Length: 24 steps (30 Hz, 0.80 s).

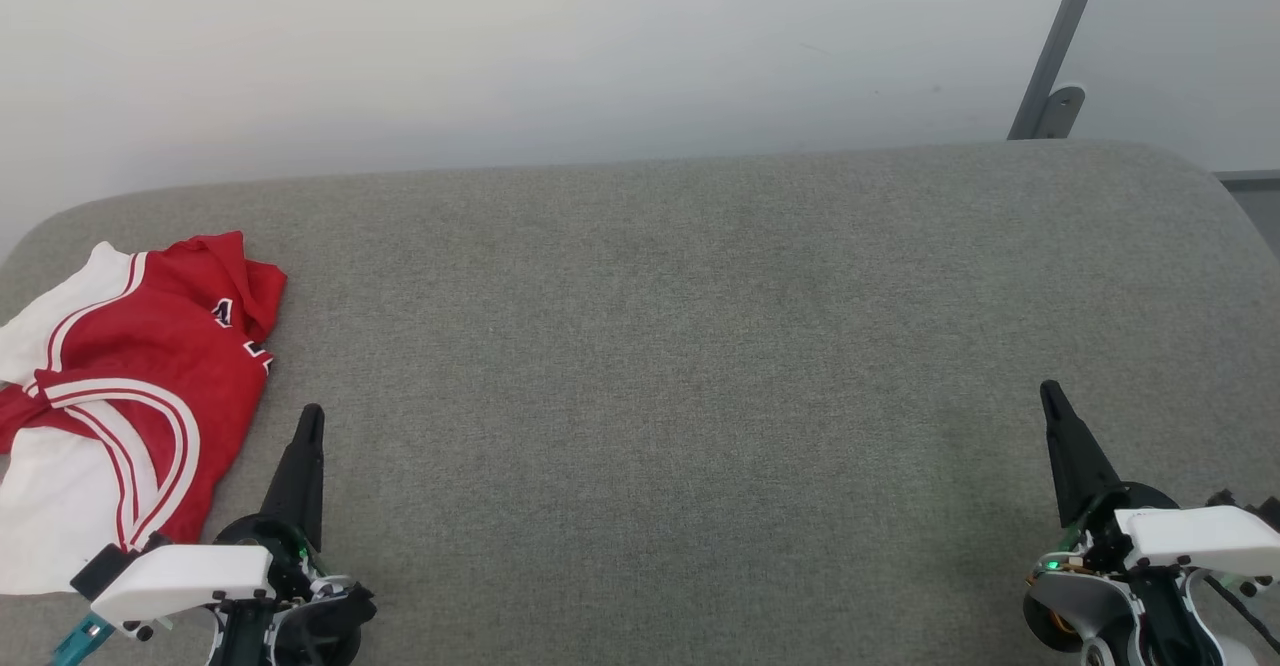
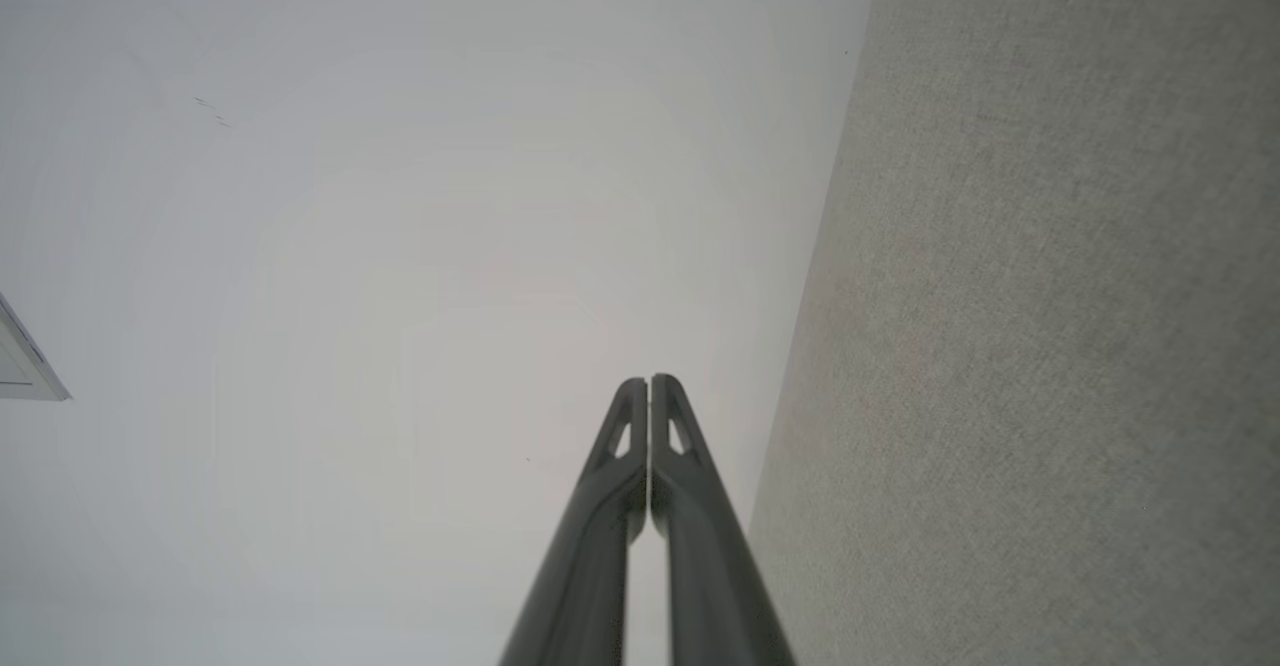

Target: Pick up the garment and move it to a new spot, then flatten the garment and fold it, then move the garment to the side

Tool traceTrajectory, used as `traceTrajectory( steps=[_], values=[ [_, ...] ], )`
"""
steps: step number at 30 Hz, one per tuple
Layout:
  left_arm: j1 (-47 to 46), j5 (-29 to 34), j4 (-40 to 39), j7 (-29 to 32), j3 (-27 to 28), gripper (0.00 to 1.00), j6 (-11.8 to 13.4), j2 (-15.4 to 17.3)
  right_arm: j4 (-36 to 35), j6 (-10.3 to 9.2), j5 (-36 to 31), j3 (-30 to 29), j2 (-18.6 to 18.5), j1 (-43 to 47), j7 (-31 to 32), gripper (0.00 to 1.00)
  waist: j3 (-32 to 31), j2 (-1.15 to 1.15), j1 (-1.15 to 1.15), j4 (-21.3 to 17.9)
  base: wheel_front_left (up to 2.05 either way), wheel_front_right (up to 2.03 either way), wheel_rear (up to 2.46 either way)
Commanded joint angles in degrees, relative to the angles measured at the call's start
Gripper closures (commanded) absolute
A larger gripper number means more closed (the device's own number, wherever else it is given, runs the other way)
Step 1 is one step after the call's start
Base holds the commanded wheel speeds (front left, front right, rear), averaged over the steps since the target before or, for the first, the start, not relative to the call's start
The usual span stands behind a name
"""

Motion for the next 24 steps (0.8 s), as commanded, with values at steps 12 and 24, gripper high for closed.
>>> traceTrajectory(
  steps=[12, 24],
  values=[
    [-0.7, 0.3, -0.1, 0.3, 0.1, 1.00, 0.0, 0.0, 0.0, 0.45, -0.2, 0.0, 0.1, -0.6, 0.0, 1.00, 0.0, 0.00, 0.00, 0.0, 0.00, 0.00, 0.00],
    [0.9, 0.0, 1.3, -0.1, 0.0, 0.00, 0.0, -0.3, 1.4, -0.11, 0.0, 0.1, 0.2, 1.0, 0.0, 0.00, 0.0, 0.00, 0.00, 0.0, 0.00, 0.00, 0.00]
  ],
)
